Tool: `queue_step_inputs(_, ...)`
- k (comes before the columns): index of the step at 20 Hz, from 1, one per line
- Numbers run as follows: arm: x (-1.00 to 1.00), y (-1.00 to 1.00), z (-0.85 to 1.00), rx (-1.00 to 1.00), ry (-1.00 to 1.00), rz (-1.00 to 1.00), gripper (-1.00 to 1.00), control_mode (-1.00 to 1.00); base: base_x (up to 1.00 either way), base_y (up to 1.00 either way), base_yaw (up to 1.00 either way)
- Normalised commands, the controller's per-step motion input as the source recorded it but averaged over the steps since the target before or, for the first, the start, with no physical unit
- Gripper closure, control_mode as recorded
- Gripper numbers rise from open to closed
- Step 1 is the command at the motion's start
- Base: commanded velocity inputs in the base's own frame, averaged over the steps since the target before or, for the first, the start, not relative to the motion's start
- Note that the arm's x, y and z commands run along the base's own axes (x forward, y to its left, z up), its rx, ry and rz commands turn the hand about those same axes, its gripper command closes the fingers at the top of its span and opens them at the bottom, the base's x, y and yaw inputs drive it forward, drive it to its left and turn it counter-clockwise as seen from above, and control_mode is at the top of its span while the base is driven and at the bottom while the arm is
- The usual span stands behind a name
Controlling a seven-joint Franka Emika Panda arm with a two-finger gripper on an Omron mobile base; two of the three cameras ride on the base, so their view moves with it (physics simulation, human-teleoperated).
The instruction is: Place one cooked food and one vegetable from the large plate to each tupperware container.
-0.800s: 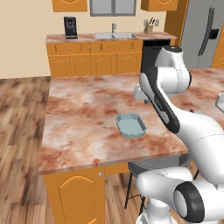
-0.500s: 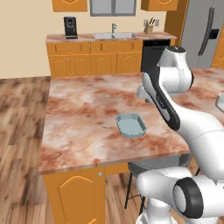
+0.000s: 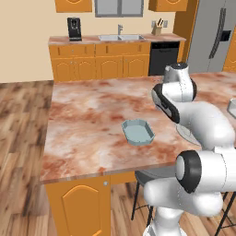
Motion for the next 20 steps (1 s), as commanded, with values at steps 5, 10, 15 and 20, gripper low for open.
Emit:
queue_step_inputs(5,0.79,-0.94,-0.55,0.01,0.01,-0.46,-1.00,-1.00,0.00,0.00,0.00)
queue_step_inputs(10,0.63,-0.95,-0.23,0.15,0.09,-0.15,-1.00,-1.00,0.00,0.00,0.00)
queue_step_inputs(15,0.76,-0.98,0.00,0.48,0.24,0.00,-1.00,-1.00,0.00,0.00,0.00)
queue_step_inputs(20,0.21,-0.30,0.01,0.00,0.16,-0.06,-1.00,-1.00,0.00,0.00,0.00)
